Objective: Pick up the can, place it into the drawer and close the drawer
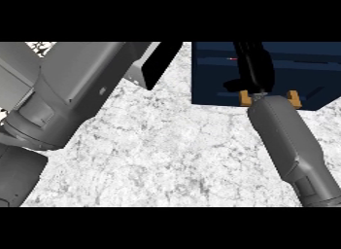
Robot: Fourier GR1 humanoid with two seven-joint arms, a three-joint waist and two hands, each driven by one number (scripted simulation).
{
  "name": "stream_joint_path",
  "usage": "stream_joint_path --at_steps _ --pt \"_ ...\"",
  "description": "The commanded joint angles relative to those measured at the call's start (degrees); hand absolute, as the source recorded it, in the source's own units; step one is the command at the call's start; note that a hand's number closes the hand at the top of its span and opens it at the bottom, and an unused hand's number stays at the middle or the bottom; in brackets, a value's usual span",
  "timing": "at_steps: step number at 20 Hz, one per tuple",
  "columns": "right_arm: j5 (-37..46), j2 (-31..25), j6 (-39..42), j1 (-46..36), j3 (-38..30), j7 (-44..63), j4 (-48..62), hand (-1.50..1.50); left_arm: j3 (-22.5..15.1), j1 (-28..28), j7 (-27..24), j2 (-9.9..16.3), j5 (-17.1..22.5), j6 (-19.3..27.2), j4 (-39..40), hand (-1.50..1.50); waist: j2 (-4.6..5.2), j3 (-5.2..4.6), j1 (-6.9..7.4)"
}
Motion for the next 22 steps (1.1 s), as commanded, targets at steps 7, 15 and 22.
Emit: stream_joint_path --at_steps 7,15,22 --pt "2.2 -0.8 -8.2 -14.3 -4.6 -0.4 17.2 -1.5 -1.4 5.8 3.4 3.2 -1.5 -1.0 -7.9 -1.5 0.42 -0.01 2.59" --pt "0.4 -0.8 -9.1 -20.3 -7.3 -2.1 22.1 -1.5 -1.7 11.1 5.6 6.1 -1.4 -2.3 -15.2 -1.5 0.58 -0.01 3.5" --pt "-6.4 -1.7 -5.4 -23.0 -12.7 -9.9 21.4 -1.5 -2.4 13.7 7.9 9.4 -2.2 -2.7 -19.6 -1.5 0.53 0.12 3.62"
